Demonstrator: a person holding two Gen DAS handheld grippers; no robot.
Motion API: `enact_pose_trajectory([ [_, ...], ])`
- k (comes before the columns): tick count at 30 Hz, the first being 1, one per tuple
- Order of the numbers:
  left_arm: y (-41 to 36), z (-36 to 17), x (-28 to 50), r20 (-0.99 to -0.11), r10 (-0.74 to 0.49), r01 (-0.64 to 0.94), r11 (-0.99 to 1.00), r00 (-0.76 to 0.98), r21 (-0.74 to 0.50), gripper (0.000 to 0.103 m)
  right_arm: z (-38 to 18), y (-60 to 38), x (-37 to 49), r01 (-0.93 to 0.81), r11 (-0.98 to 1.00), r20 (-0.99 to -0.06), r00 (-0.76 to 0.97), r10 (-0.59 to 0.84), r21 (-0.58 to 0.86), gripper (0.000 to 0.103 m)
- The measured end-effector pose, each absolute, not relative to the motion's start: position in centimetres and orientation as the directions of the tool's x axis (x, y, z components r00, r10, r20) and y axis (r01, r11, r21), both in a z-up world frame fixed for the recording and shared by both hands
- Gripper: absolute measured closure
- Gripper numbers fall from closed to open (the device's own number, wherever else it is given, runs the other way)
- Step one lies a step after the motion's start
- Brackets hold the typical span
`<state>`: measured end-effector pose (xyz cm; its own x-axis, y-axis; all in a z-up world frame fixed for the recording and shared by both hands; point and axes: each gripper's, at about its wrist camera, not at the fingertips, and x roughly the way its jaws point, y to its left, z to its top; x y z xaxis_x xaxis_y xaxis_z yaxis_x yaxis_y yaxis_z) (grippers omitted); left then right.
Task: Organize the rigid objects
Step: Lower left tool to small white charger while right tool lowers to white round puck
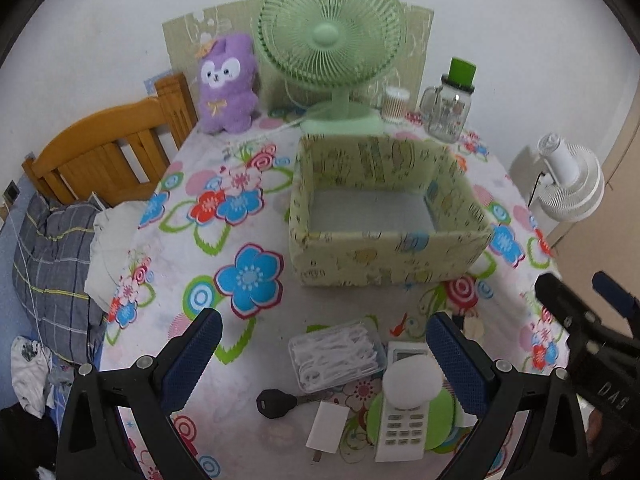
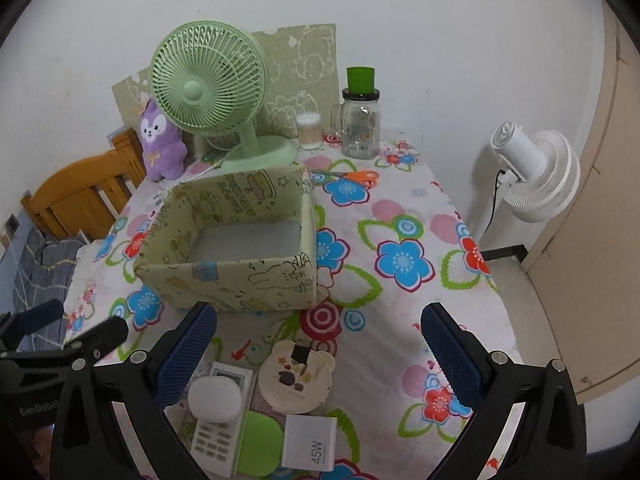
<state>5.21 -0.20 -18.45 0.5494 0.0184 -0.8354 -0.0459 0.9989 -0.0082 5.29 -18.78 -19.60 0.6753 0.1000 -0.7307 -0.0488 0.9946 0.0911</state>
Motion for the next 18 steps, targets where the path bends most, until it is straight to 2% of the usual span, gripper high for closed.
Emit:
enact_pose_trajectory([
  [15,0.6,-24.5,5.0,-0.89,0.026,-0.002,1.0,0.455,0.028,0.001,-24.0,-15.1,4.7,-0.105,0.99,-0.766,0.628,0.138,0.092,0.0],
  [18,0.7,-25.4,4.5,-0.9,0.018,0.015,1.0,0.435,0.027,0.004,-24.6,-14.0,4.2,-0.135,0.989,-0.766,0.629,0.135,0.064,0.0],
])
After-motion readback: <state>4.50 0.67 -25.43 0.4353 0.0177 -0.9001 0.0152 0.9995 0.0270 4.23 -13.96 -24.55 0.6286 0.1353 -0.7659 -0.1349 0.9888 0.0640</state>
